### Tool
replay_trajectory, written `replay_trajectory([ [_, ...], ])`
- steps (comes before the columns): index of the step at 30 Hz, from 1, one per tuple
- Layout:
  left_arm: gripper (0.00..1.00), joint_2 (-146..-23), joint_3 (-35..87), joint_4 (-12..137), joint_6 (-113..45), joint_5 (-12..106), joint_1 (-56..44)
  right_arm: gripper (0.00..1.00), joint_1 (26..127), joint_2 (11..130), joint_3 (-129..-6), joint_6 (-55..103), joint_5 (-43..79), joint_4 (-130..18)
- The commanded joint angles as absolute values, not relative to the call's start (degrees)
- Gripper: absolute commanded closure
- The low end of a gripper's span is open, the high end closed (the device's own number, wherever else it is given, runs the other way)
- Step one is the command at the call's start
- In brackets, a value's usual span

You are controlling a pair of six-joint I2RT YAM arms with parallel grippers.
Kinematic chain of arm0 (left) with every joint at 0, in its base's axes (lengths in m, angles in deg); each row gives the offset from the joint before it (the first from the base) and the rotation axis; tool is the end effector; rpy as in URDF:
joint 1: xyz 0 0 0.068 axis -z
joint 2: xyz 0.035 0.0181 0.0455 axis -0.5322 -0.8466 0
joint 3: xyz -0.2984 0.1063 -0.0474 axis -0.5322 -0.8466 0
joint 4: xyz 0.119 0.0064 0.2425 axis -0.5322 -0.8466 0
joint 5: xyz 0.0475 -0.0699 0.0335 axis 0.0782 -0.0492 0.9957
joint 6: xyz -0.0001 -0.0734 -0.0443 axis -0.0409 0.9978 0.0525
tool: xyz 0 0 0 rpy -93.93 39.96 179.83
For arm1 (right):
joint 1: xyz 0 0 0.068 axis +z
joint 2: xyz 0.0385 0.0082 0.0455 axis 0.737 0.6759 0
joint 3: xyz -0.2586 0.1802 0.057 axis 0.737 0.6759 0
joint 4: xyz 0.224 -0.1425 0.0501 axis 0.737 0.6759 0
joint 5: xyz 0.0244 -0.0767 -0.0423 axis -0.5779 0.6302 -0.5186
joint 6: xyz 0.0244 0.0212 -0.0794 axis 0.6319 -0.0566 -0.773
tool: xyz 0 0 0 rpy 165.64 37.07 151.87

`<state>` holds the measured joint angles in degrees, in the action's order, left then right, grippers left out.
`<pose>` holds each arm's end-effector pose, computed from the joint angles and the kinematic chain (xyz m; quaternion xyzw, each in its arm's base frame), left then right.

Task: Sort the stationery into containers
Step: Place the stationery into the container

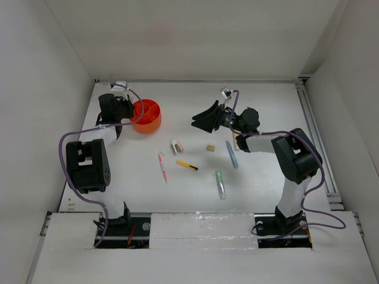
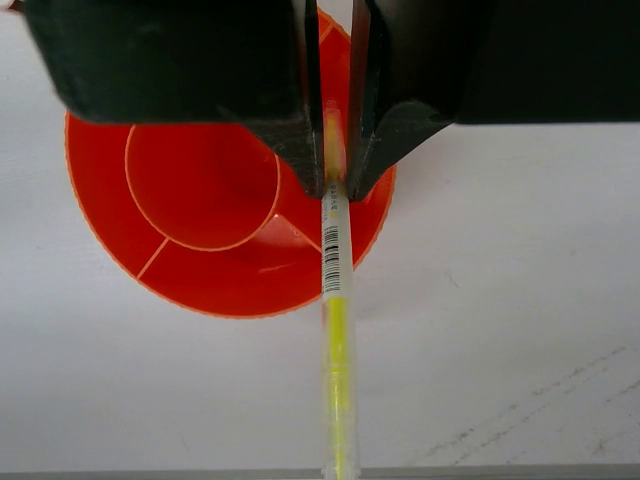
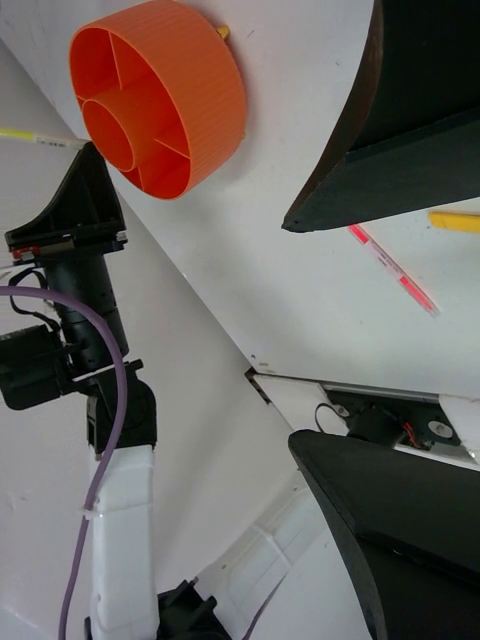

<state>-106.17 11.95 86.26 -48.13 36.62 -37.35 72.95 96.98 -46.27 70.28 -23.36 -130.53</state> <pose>0.4373 0.0153 0.2754 0.0831 0.7757 -0.0862 0.6197 0.3644 0.2365 0.2898 -0.2058 0.5822 0.6568 0.4327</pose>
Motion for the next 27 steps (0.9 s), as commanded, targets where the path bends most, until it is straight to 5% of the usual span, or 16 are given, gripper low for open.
replay_trajectory([
  [1, 1.00, -104.6, 11.0, 89.4, -48.6, 38.1, -37.2, 0.14, 73.1, 94.6, -46.3, 68.7, -24.7, -146.5],
  [9, 0.99, -104.6, 10.5, 88.9, -48.6, 38.7, -37.2, 0.14, 73.1, 92.9, -45.8, 68.1, -24.7, -145.3],
  [15, 0.66, -102.8, 10.5, 88.9, -48.1, 39.3, -37.2, 0.13, 73.6, 91.7, -45.2, 65.8, -24.7, -141.7],
  [26, 0.46, -96.1, 11.8, 87.8, -47.0, 39.9, -37.2, 0.10, 74.7, 88.9, -45.8, 57.5, -23.5, -130.7],
  [27, 0.43, -94.3, 11.8, 87.8, -47.0, 42.3, -37.2, 0.00, 74.7, 88.3, -46.3, 55.2, -22.9, -127.3],
])
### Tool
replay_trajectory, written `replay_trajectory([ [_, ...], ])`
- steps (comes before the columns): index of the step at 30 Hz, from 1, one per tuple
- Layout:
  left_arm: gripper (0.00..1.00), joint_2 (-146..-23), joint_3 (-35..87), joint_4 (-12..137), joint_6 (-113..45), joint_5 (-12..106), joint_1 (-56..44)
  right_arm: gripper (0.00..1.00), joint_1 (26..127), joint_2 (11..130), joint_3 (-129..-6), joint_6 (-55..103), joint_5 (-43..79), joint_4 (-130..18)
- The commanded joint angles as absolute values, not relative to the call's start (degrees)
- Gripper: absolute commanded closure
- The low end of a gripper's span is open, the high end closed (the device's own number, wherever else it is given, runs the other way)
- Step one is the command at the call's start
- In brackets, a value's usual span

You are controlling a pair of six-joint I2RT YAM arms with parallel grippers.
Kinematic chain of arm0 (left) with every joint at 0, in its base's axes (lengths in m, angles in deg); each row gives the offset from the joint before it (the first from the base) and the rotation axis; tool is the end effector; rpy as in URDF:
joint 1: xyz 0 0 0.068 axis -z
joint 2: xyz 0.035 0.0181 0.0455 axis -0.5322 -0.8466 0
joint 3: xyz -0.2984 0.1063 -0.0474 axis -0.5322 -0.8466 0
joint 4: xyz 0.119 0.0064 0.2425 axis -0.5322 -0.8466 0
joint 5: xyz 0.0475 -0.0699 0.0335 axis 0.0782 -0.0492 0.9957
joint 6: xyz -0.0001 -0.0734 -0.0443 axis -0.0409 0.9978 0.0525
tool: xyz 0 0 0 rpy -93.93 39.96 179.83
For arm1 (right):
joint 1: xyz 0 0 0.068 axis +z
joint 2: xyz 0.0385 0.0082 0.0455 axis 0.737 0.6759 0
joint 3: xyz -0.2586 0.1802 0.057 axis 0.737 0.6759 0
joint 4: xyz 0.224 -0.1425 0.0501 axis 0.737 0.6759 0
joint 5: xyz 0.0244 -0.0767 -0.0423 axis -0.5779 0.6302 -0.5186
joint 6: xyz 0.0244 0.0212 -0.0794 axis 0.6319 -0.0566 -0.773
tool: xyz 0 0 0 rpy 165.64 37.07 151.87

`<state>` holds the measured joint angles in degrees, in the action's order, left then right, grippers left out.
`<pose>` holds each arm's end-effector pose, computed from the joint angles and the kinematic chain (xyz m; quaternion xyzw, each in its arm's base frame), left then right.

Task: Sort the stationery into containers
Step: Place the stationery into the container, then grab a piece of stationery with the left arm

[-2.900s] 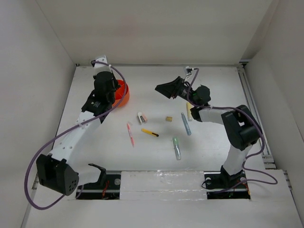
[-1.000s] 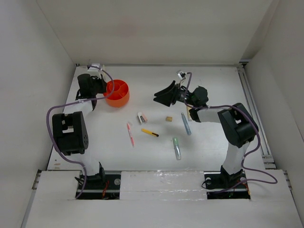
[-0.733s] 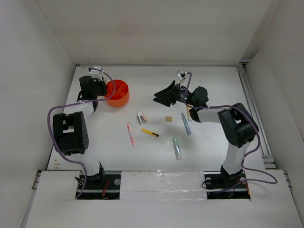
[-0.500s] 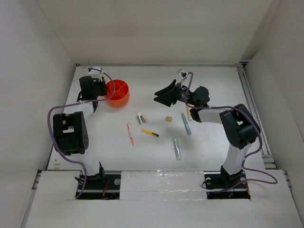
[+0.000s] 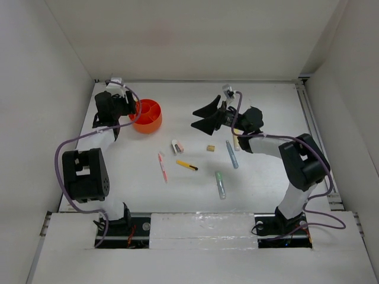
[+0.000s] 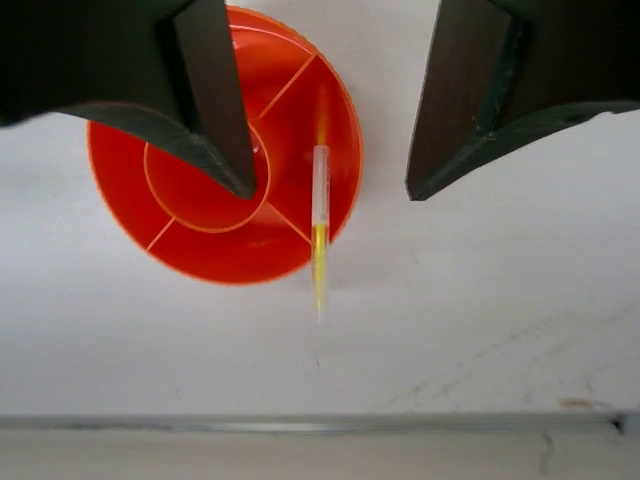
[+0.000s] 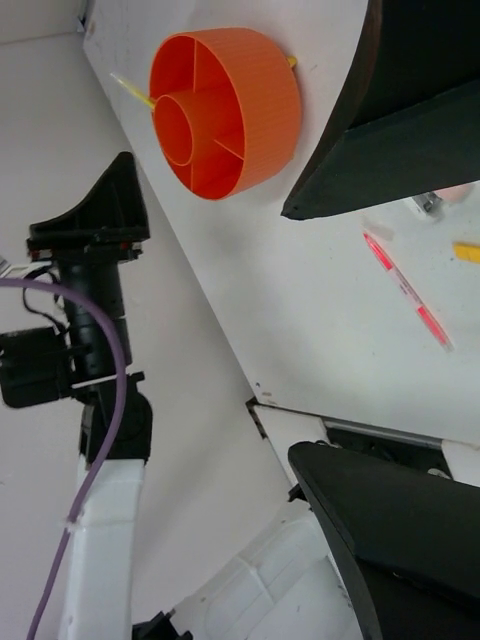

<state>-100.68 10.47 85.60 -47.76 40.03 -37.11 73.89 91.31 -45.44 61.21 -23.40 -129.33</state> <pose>0.4177 0.0161 0.3026 0.0673 0.7605 -0.0625 0.6428 0.3429 0.2338 0.3224 -0.2670 0.5393 0.6249 0.4973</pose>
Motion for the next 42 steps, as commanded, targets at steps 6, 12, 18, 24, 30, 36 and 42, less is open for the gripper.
replay_trajectory([
  [6, 0.00, -88.8, 19.8, 79.5, -42.5, 54.5, -37.2, 0.00, 77.2, 81.0, -50.9, 37.3, -11.6, -98.6],
  [12, 0.00, -81.2, 29.3, 60.5, -24.0, 68.1, -37.2, 0.00, 84.7, 71.3, -58.3, 20.8, 26.8, -63.6],
  [18, 0.03, -76.8, 32.1, 40.0, -11.6, 54.0, -37.2, 0.00, 80.5, 68.1, -56.3, 24.0, 22.4, -59.5],
  [24, 0.00, -68.9, 11.0, 36.7, -9.2, 48.2, -37.2, 0.00, 77.7, 68.7, -62.6, 21.0, 24.1, -51.5],
  [30, 0.00, -70.3, 10.5, 29.1, -4.2, 61.7, -18.5, 0.00, 77.0, 69.8, -65.0, 19.4, 21.0, -50.9],
  [36, 0.00, -81.2, 8.0, 28.8, 5.4, 68.3, -5.5, 0.00, 78.9, 71.6, -67.1, 19.4, 20.4, -50.3],
  [42, 0.06, -80.6, 2.8, 28.2, 9.1, 68.9, -4.5, 0.00, 79.5, 73.2, -67.7, 18.8, 19.3, -50.3],
])
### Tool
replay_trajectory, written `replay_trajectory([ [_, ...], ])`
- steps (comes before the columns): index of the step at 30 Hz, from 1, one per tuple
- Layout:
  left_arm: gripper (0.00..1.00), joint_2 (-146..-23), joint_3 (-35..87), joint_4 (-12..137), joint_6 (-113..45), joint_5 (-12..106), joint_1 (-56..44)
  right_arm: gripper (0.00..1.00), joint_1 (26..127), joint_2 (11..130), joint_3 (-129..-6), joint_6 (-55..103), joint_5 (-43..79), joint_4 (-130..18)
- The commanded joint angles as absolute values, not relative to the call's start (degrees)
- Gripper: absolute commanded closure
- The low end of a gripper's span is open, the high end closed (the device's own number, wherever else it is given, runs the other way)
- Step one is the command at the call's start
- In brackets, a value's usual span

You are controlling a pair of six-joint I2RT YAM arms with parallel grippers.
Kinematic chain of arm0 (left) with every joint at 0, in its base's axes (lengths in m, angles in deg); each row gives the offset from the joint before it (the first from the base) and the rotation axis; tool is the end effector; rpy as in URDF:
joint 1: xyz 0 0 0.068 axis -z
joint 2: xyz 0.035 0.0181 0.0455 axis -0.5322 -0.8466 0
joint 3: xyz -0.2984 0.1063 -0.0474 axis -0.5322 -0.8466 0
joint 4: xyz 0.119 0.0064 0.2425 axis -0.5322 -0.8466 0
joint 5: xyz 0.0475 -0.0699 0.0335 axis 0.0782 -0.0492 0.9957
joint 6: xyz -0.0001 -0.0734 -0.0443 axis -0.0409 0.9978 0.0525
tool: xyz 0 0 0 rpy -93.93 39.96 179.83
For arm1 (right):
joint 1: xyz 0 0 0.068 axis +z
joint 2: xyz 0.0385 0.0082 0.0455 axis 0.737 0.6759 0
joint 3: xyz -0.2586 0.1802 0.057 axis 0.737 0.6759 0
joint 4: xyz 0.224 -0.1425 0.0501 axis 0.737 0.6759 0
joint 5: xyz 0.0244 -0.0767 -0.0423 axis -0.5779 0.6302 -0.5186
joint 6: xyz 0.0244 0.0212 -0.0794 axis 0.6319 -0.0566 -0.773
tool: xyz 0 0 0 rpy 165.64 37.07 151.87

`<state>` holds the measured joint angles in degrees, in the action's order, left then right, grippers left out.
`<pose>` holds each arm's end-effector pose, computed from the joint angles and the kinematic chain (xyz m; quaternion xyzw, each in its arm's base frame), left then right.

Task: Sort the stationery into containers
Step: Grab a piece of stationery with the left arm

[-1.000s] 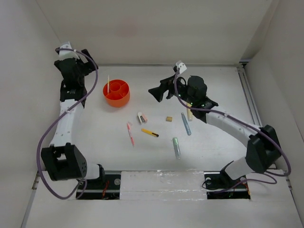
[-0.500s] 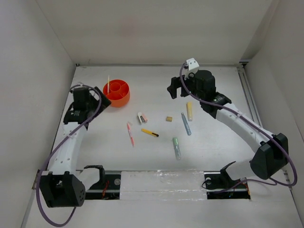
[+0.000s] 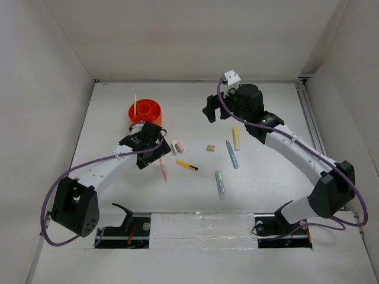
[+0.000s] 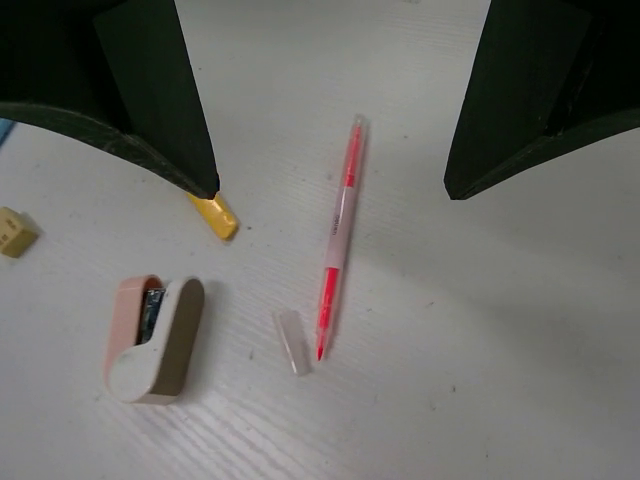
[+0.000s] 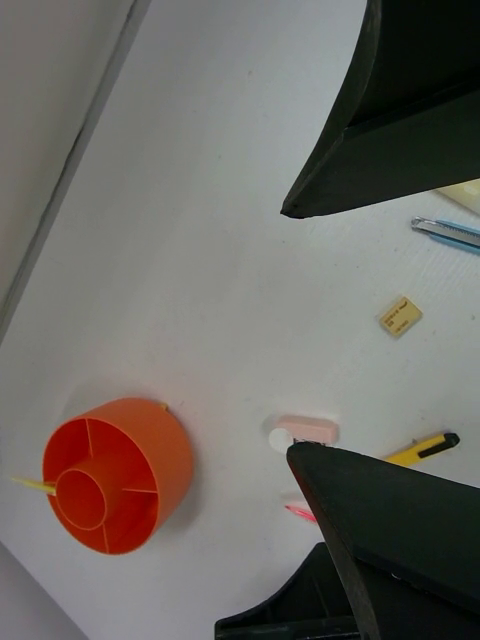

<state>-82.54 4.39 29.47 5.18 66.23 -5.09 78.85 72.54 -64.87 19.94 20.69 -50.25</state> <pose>0.2534 -0.1136 0.2486 -0.2232 0.9205 -0.1234 0.2960 0.3267 0.2064 0.3979 -0.2197 0.7685 0.2078 0.5639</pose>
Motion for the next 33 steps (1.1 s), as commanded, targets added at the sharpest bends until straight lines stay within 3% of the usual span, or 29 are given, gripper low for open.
replay_trajectory([
  [1, 0.06, -80.6, 2.1, 28.9, 9.1, 68.9, -4.5, 0.00, 79.5, 73.2, -67.7, 18.8, 18.8, -50.3],
  [13, 0.13, -91.1, 0.5, 29.2, 10.7, 69.0, 2.2, 0.00, 80.0, 74.2, -64.0, 23.2, 12.2, -59.6],
  [20, 0.30, -95.4, 0.5, 27.6, 13.2, 71.0, 2.7, 0.01, 80.5, 73.1, -62.3, 24.3, 11.1, -61.9],
  [27, 0.34, -97.6, 0.5, 27.7, 13.7, 72.1, 2.7, 0.01, 80.5, 72.6, -61.8, 24.8, 9.4, -63.2],
  [32, 0.56, -98.7, -2.0, 31.2, 12.5, 68.8, 0.4, 0.02, 80.5, 72.0, -61.2, 24.8, 9.4, -63.7],
  [33, 0.66, -98.7, -2.8, 33.1, 11.9, 67.9, 0.4, 0.02, 81.0, 72.0, -61.2, 24.8, 9.4, -63.7],
])
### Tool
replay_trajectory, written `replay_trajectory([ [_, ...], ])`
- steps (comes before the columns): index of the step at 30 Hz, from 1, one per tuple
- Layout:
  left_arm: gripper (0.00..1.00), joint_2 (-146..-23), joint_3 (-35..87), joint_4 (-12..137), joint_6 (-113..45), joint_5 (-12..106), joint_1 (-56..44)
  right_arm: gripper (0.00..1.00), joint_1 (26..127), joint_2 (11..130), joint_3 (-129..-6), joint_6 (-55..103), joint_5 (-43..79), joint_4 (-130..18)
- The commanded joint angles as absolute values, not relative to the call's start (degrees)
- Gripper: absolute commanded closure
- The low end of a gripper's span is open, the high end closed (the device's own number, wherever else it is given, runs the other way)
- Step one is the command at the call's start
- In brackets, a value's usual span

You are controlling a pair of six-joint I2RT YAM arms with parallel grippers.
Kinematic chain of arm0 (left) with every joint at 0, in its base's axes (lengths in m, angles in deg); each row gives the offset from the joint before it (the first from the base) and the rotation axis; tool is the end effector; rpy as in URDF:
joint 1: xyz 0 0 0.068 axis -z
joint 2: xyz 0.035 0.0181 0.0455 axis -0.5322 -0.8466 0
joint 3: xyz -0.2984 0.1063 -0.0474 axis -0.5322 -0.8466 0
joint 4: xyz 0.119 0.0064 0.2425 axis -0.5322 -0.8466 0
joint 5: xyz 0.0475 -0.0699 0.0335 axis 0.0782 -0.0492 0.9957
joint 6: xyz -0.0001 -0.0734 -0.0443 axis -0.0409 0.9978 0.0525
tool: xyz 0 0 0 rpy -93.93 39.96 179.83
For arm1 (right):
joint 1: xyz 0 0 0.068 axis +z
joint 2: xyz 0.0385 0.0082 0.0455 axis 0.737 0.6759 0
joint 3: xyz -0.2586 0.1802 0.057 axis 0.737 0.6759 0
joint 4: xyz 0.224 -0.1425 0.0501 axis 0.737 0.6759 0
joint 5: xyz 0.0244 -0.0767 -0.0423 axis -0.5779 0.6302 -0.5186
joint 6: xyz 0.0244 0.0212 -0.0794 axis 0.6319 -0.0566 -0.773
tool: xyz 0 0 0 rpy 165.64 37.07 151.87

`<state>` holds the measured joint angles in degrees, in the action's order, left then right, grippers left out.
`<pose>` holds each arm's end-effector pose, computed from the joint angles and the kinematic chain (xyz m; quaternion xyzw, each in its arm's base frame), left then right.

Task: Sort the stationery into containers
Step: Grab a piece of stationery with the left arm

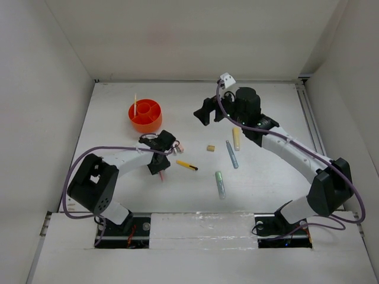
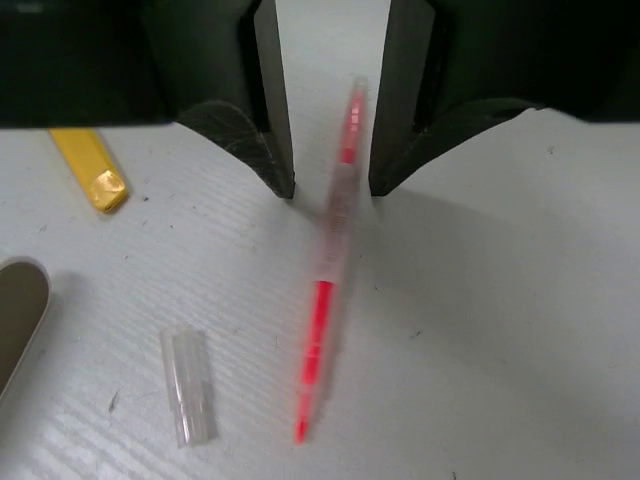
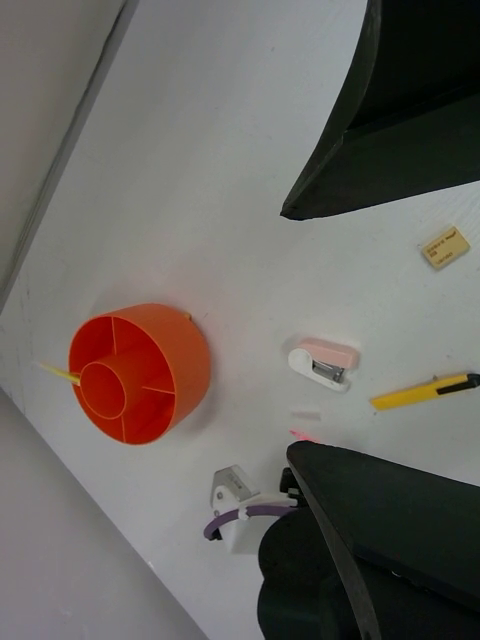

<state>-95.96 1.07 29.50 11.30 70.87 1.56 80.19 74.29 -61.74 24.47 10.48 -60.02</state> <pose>0.2498 -0.1425 0.1697 -0.2185 0.9524 -0.0247 0.2113 0.3236 0.2309 0.3895 -0.2474 0.7304 0.3097 0.5563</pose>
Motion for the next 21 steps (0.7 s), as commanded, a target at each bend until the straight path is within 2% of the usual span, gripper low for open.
replay_trajectory([
  [1, 0.69, -98.2, -3.5, 33.8, 11.9, 67.9, -0.2, 0.02, 81.1, 71.4, -60.7, 24.8, 9.4, -63.7],
  [2, 0.75, -98.2, -4.2, 33.8, 11.9, 67.3, -0.2, 0.04, 81.1, 71.4, -60.7, 24.8, 9.4, -63.7],
  [3, 0.91, -98.2, -4.2, 34.4, 11.9, 67.3, -0.2, 0.04, 81.1, 71.4, -60.7, 24.8, 8.9, -63.7],
  [4, 1.00, -98.2, -4.8, 34.4, 11.9, 67.3, -0.2, 0.04, 81.1, 71.4, -60.7, 24.1, 8.9, -63.7],
  [9, 1.00, -94.7, -4.9, 34.9, 10.6, 67.0, 0.4, 0.06, 81.1, 72.2, -60.7, 21.0, 5.5, -63.7],
  [15, 1.00, -81.3, 4.7, 19.5, 11.3, 75.3, 2.4, 0.06, 80.5, 75.3, -62.7, 13.0, -0.2, -60.9],
  [18, 1.00, -73.1, 9.7, 12.9, 8.3, 81.1, -0.8, 0.07, 82.0, 77.5, -65.3, 8.8, 3.0, -55.0],
  [21, 1.00, -68.4, 13.6, 12.7, 1.0, 84.2, -8.9, 0.10, 84.8, 81.3, -68.9, 6.9, 7.0, -50.7],
])
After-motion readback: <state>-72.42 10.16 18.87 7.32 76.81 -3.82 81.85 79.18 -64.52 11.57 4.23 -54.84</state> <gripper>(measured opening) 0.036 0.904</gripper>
